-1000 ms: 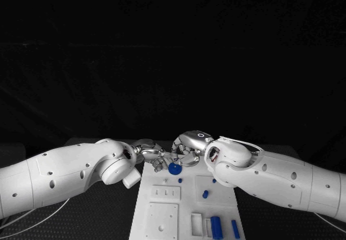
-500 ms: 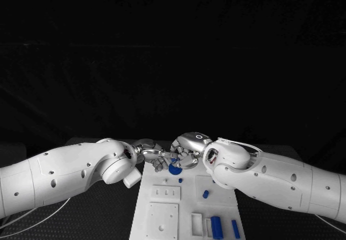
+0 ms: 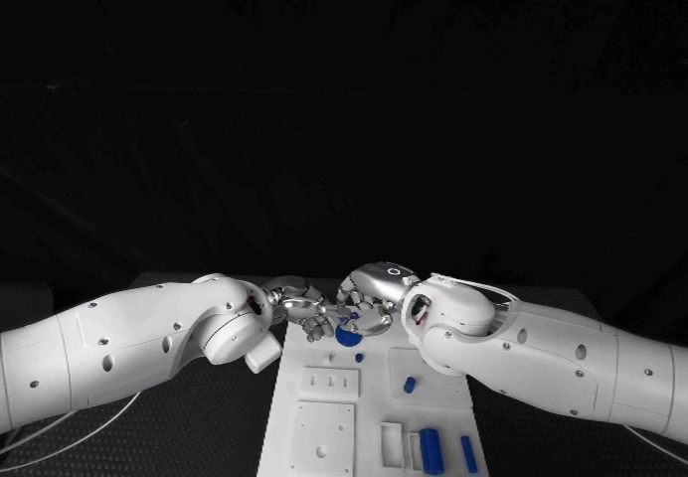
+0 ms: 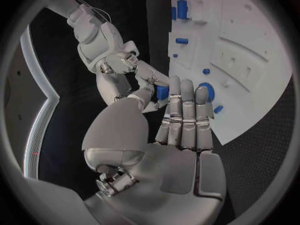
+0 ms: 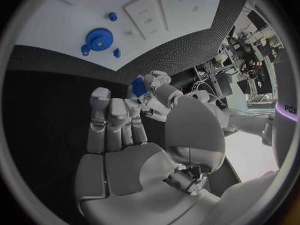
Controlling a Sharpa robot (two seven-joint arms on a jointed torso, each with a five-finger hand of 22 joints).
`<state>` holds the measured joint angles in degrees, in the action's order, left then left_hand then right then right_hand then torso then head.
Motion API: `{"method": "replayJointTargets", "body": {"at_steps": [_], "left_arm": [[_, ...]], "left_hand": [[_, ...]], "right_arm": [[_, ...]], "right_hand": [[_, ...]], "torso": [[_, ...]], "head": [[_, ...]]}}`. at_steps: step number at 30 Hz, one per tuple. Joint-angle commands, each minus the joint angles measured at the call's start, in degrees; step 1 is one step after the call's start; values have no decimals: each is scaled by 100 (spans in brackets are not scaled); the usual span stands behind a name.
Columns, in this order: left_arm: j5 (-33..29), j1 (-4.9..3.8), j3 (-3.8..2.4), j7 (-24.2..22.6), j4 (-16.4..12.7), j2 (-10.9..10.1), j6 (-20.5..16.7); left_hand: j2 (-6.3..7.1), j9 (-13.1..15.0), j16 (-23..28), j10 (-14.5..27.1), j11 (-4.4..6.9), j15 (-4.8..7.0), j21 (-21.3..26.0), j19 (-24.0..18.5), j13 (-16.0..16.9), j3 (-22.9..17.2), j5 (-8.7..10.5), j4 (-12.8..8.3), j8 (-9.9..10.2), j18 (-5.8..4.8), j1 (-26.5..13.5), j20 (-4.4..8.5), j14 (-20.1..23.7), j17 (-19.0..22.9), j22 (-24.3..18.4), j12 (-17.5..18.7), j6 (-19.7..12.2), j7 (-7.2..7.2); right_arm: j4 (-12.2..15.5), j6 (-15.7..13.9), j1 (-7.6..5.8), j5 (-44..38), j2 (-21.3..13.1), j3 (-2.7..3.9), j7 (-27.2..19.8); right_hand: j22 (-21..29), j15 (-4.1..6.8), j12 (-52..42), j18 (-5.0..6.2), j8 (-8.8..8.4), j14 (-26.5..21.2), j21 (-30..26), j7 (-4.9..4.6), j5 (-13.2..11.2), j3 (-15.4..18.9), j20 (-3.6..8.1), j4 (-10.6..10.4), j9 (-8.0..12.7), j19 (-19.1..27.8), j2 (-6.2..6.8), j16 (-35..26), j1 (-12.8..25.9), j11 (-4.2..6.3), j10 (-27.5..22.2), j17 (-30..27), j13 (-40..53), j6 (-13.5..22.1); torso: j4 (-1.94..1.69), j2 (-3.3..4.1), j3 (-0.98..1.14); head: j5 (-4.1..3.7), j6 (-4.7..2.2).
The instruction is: Assemble the parts on the task board
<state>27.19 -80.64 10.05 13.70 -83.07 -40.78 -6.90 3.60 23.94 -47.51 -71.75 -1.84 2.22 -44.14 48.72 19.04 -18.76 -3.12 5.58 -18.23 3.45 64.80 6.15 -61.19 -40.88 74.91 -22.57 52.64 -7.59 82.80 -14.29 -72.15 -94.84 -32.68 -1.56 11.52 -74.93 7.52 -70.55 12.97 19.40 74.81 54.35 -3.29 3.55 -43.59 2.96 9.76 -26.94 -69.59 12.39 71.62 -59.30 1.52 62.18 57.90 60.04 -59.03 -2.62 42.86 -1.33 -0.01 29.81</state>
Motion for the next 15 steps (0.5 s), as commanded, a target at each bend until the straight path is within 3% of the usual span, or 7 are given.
{"method": "replayJointTargets", "body": {"at_steps": [1, 9, 15], "left_arm": [[-18, -9, -8, -30, 5, 32, -16], [-38, -9, -4, 19, 95, 82, 4], [-90, -9, -4, 81, 91, 103, 28]], "left_hand": [[-65, 8, -26, 9, 24, -32, 23, -31, 11, 11, -60, -72, -38, 34, 113, 131, 18, 17, 48, 23, 87, 14], [-177, 20, -64, -24, 47, -27, 22, -35, 22, 48, -161, -159, -82, 20, 186, 134, 11, 45, 49, 24, 219, 55], [-117, 12, -91, -43, 56, -22, 26, -36, 26, 141, -187, -67, -77, 10, 44, 141, 14, 71, 45, 33, 267, 69]], "right_arm": [[16, 89, 4, -61, 30, -11, -34], [30, 111, 4, -61, 37, -29, -25], [28, 118, 4, -61, 62, -46, -19]], "right_hand": [[-84, 22, 3, 203, 31, 9, 17, -142, 25, 3, 8, -33, -5, -1, 47, 10, -16, 11, 45, 9, -4, -163], [-84, 22, 3, 203, 31, 9, 17, -142, 29, 1, 7, -36, -5, -1, 46, 9, -17, 11, 45, 9, -3, -164], [-84, 22, 4, 203, 32, 9, 16, -141, 32, 0, 6, -36, -5, -1, 46, 9, -19, 12, 45, 10, -2, -166]], "torso": [[1, 1, 1], [7, -1, 0], [7, 2, 1]], "head": [[13, 14], [20, 21], [25, 40]]}}
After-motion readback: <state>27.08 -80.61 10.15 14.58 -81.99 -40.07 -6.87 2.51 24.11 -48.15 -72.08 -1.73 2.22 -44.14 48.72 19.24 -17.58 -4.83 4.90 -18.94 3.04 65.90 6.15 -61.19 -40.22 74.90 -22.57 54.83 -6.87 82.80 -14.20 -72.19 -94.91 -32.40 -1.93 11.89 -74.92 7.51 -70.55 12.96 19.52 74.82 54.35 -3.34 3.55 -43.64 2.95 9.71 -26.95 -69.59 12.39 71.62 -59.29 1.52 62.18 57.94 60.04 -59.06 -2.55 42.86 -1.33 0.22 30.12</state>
